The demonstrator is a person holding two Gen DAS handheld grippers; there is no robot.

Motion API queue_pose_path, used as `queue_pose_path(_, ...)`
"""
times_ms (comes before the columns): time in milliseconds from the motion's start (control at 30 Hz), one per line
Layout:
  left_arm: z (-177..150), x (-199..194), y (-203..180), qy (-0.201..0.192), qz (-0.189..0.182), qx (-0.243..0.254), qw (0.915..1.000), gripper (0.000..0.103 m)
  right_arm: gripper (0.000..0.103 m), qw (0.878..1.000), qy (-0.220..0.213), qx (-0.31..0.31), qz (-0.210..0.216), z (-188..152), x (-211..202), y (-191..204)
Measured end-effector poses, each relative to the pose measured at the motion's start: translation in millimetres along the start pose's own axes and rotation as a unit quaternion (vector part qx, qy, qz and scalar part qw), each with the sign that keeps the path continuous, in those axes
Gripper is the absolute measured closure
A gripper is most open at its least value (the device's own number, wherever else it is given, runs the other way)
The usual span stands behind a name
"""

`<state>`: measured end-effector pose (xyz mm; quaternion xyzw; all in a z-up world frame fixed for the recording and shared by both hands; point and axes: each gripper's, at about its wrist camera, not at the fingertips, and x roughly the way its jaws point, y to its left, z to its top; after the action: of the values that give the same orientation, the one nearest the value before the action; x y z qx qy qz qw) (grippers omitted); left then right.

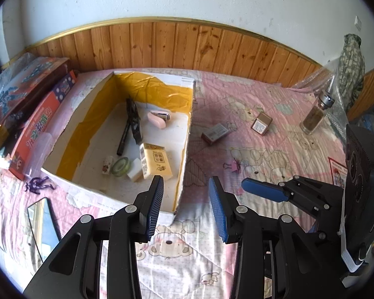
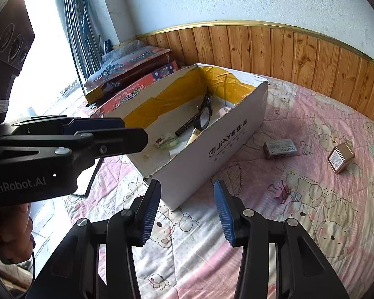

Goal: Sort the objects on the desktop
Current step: 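Move both tools back over the remaining items on the bedspread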

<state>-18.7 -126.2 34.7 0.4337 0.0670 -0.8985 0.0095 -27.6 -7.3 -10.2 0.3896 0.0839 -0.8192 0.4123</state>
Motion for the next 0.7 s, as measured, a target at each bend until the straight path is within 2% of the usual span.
queue_pose_path(167, -4, 1, -17, 0.001, 0.008, 0.006, 1.0000, 0.063, 0.056, 1.000, -0.023, 0.001, -0.011, -4, -20, -12)
queue_pose_path(367, 0, 9, -42, 0.004, -0.004, 0.019, 0.9998, 0.063, 0.056, 0.998, -0.047, 0.023, -0.023, -10, -38, -38)
queue_pose_path(600, 12, 41, -72, 0.027, -0.031, 0.027, 0.9988, 0.062, 0.055, 0.994, -0.045, 0.084, -0.047, -20, -40, -98)
queue_pose_path(700, 20, 63, -87, 0.040, -0.042, 0.034, 0.9978, 0.059, 0.055, 0.991, -0.040, 0.109, -0.060, -23, -36, -124)
